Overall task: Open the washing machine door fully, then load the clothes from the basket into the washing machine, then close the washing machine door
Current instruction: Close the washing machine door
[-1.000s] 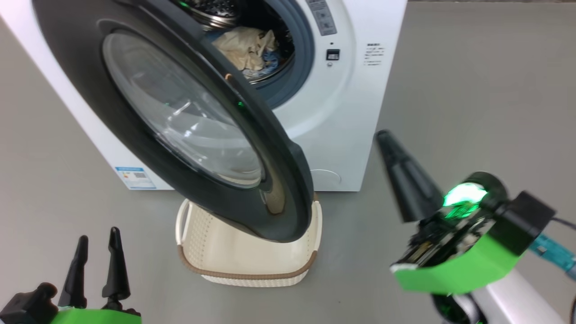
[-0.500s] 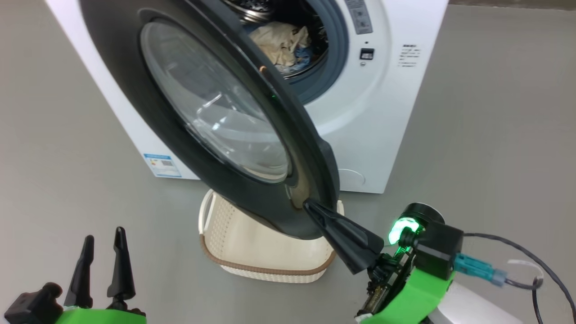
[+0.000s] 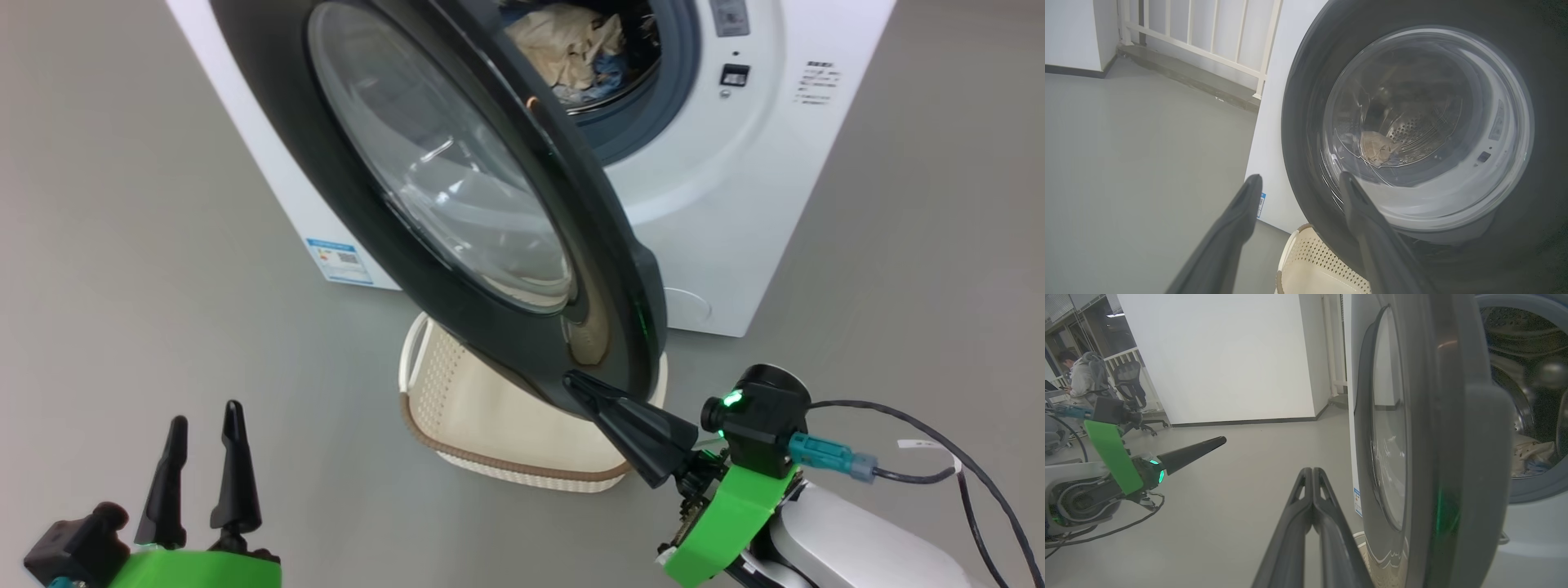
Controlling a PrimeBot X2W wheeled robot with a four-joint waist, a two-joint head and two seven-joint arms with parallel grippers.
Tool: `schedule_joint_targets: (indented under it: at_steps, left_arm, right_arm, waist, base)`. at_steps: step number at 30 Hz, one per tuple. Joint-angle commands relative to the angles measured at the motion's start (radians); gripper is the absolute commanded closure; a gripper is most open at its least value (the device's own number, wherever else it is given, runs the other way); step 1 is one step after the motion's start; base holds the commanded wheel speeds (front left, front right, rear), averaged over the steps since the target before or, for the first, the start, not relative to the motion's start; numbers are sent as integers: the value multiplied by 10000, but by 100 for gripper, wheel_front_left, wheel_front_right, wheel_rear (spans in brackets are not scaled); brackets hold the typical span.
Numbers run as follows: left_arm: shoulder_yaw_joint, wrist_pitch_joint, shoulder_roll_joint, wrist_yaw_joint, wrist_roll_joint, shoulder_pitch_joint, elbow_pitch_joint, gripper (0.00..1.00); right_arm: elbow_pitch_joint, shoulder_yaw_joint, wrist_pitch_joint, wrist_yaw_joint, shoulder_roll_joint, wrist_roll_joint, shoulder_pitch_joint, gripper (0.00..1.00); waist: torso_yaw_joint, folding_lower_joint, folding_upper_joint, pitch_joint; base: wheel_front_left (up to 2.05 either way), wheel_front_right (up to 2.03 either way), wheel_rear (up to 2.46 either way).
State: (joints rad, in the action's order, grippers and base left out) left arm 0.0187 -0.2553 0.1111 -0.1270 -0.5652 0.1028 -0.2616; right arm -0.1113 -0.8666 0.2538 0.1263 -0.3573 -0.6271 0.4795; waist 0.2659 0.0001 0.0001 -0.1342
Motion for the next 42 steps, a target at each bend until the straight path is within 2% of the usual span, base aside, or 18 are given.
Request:
schedule_joint_targets:
  at_steps: [1,9,23,31,42]
  left_arm:
    - [-283,-65,154,-36,-27,329,239,0]
    - [-211,-65,109,-36,-29,352,131,0]
    - [-153,-65,110,-36,-21,196,116,0]
    - [-175,-65,121,-36,-36,220,147,0]
    - [-202,-65,102,-36,-54,404,239,0]
  right_arm:
    - [101,-84,80,44,-13,-171,131,100]
    - [-888,-415,80,44,-142,-665,321,100]
    - [-2025,-429,80,44,-209,-1179,262,100]
    - [-2322,-243,80,44,-214,-1197,334,100]
    - [-2552,548,80,44,-717,-1026,761,100]
  waist:
    - [187,-1,-1,-126]
    - [650,-1,-1,-71]
    - [1304,-1,-1,85]
    - [1409,-1,-1,-47]
    - [1250,-1,-1,-559]
  base:
    - [0,0,0]
    - [0,0,0]
    - [0,0,0]
    - [0,0,0]
    - [0,0,0]
